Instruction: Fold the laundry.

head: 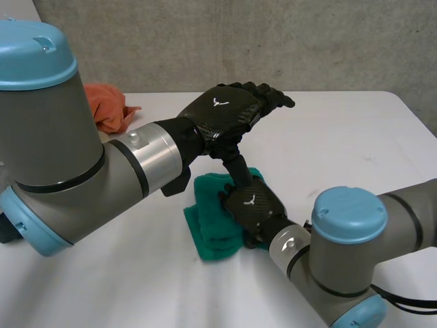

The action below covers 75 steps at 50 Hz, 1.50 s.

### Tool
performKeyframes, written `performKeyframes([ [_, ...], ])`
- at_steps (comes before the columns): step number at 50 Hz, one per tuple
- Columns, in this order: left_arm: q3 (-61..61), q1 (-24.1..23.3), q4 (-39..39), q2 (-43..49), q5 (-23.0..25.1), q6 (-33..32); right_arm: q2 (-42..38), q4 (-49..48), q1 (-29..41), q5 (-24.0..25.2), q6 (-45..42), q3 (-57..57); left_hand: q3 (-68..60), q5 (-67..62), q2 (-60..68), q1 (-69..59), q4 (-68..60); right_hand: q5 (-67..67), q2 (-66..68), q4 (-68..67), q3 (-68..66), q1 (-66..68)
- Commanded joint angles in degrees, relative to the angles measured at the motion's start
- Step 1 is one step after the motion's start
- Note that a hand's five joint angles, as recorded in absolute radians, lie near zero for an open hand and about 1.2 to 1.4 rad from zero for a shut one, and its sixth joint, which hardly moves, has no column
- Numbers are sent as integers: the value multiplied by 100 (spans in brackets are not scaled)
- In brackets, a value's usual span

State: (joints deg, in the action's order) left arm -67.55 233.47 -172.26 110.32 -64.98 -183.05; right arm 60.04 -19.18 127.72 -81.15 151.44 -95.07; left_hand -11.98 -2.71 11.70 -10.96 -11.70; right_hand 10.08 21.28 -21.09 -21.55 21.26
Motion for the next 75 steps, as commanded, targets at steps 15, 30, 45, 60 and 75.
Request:
performKeyframes([
  [15, -4, -12, -9, -125, -6, 23, 782, 1602, -1477, 126, 2916, -214, 198, 271, -170, 96, 170, -789, -909, 890, 936, -907],
  [30, -153, -4, -53, -177, 3, 23, 157, 890, -1504, 504, 3753, -434, 198, 271, -170, 96, 170, -301, -421, 402, 448, -420],
  [45, -303, 49, -88, -248, 21, 32, -378, 740, -1047, 214, 3683, 49, 198, 271, -170, 96, 170, 51, -69, 50, 96, -68],
  [60, -523, 93, -361, -423, 30, 164, -396, -77, -1811, -260, 3682, 646, 198, 271, -170, 96, 170, 5992, 5872, -5891, -5845, 5874],
  [75, -523, 58, -422, -678, 47, 278, -2961, 1108, -3991, -1017, 3384, 5346, 198, 271, -170, 96, 170, 5992, 5872, -5891, -5845, 5874],
])
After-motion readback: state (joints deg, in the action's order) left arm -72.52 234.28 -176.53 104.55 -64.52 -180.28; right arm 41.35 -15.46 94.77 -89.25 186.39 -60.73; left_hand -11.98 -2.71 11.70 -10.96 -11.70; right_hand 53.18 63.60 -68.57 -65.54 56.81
